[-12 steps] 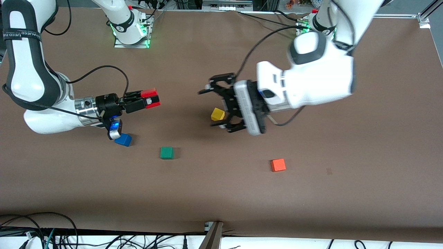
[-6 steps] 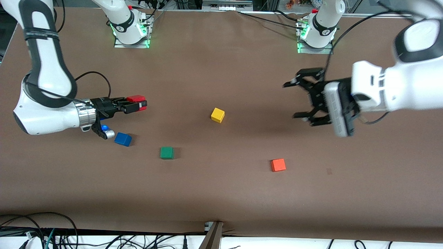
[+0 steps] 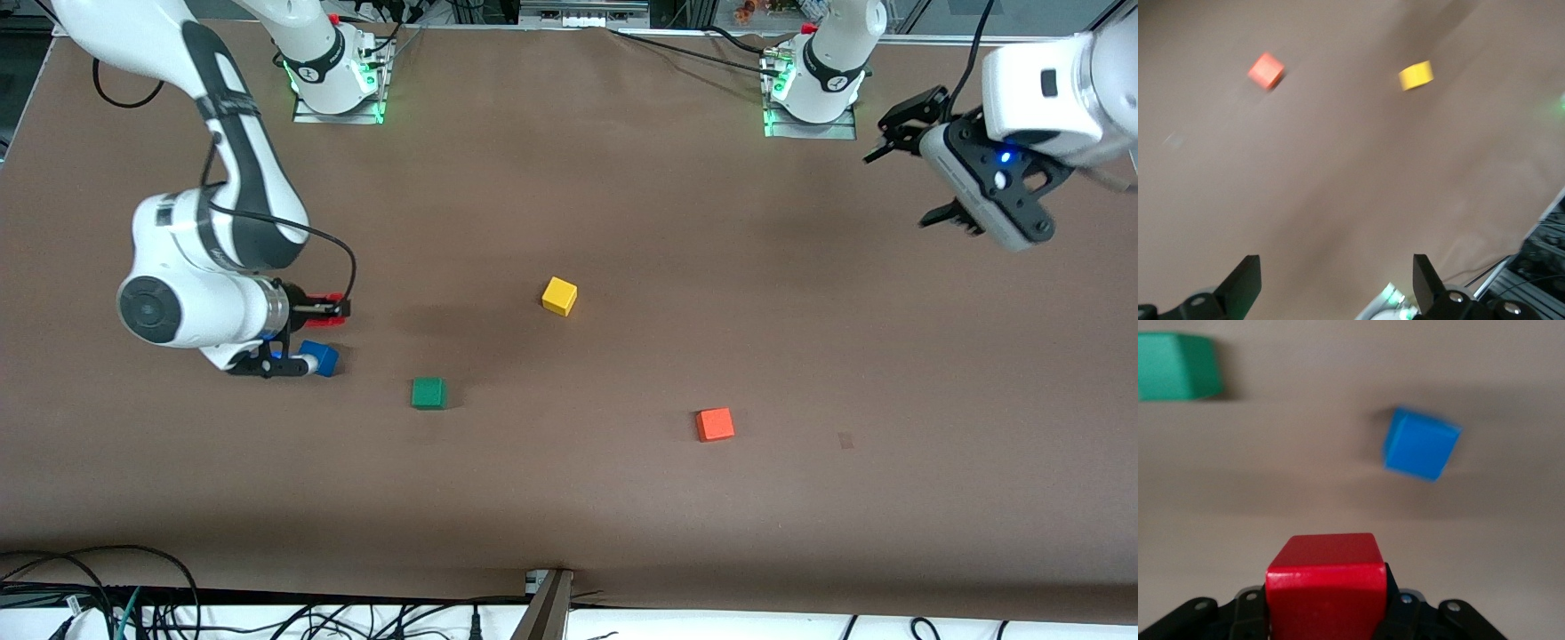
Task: Pass red block to right arm, stack on blue
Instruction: 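Carry the red cube with the right gripper over the blue cube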
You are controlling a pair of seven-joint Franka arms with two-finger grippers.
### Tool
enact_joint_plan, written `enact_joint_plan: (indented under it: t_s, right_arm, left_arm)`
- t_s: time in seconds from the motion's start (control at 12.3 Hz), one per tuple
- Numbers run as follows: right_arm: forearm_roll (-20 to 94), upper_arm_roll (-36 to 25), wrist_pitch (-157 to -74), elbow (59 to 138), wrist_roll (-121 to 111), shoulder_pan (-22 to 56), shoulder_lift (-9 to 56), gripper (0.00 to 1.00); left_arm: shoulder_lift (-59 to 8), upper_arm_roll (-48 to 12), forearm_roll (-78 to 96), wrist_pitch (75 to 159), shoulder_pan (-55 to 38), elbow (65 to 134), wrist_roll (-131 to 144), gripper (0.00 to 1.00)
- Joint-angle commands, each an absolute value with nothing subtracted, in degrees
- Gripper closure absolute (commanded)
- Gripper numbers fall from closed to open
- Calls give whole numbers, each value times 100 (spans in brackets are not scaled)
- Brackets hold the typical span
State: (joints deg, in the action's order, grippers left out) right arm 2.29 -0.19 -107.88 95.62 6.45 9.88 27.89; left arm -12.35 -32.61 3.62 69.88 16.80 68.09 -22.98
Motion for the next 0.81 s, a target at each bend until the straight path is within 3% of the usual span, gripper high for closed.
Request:
enact_joint_plan:
  t_s: [0.0, 0.32, 0.57, 0.73]
  right_arm:
    - [-281, -53, -11502, 9693, 387, 888, 3049, 100]
    - [-290, -246, -12618, 10457, 430, 853, 2875, 100]
    - [-272, -246, -12910, 10739, 518, 861, 2760, 100]
    - [-264, -246, -13655, 11204, 519, 861, 2681, 100]
  left_arm:
    - [-879, -3427, -620, 6760, 1556, 7093, -1654, 0]
    - [-870, -3393, -932, 6574, 1599, 7014, -1048, 0]
    - [-922, -3375, -905, 6609, 1600, 6996, -118, 0]
    - [-914, -3462, -914, 6574, 1565, 7014, 525, 0]
